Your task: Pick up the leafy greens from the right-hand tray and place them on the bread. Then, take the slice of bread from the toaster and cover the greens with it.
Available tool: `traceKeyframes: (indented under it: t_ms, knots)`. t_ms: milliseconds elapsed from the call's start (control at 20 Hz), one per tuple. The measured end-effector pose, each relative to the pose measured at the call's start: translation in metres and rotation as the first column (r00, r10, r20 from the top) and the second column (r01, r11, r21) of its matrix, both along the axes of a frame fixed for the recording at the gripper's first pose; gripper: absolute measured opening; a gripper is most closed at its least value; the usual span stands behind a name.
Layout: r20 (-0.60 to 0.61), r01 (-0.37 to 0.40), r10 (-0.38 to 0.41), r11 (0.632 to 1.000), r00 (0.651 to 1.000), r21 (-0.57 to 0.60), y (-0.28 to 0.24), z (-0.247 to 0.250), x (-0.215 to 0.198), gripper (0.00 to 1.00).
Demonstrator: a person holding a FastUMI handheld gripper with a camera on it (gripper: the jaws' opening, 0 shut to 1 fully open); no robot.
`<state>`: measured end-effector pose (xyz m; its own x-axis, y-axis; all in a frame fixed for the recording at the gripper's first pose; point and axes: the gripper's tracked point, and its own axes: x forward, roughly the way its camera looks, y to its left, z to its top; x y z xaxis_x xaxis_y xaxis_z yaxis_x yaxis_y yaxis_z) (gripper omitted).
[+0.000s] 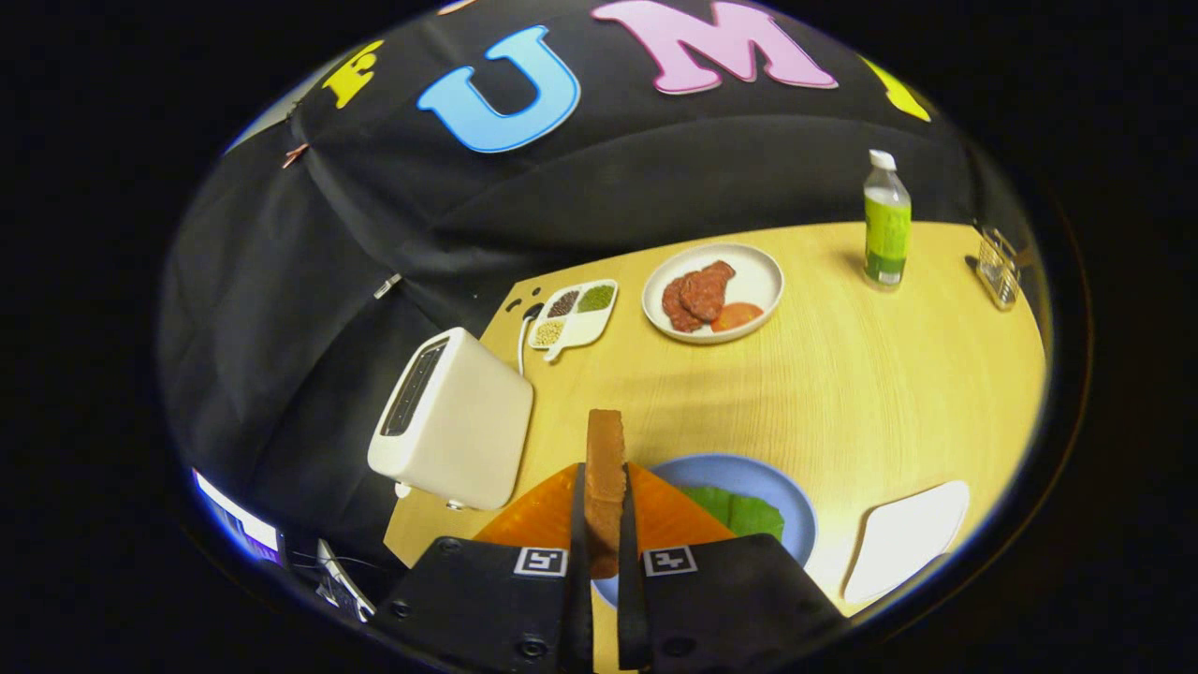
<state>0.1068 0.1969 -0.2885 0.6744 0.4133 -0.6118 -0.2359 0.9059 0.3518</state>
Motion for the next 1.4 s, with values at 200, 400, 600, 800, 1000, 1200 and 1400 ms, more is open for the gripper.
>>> traceKeyframes:
  t_ms: [200,400,600,800,1000,1200,1400]
  knots:
    - [-0.018,0.011,-0.012,0.999,1.0,-0.05,-0.019,-0.024,-0.005,0.15]
    - [-0.017,0.012,-0.014,0.996,1.0,-0.087,-0.031,-0.027,-0.01,0.15]
    - [-0.003,0.023,-0.024,0.986,1.0,-0.167,-0.044,-0.033,-0.012,0.18]
    - [-0.025,0.036,-0.043,0.974,0.999,-0.223,-0.056,-0.043,-0.017,0.34]
    - [-0.02,0.045,-0.053,0.952,0.998,-0.303,-0.068,-0.049,-0.021,0.55]
    - [0.014,0.028,-0.025,0.933,1.0,-0.359,-0.072,-0.046,-0.025,0.88]
    - [0.032,-0.018,0.032,0.93,0.999,-0.366,-0.068,-0.023,-0.038,1.0]
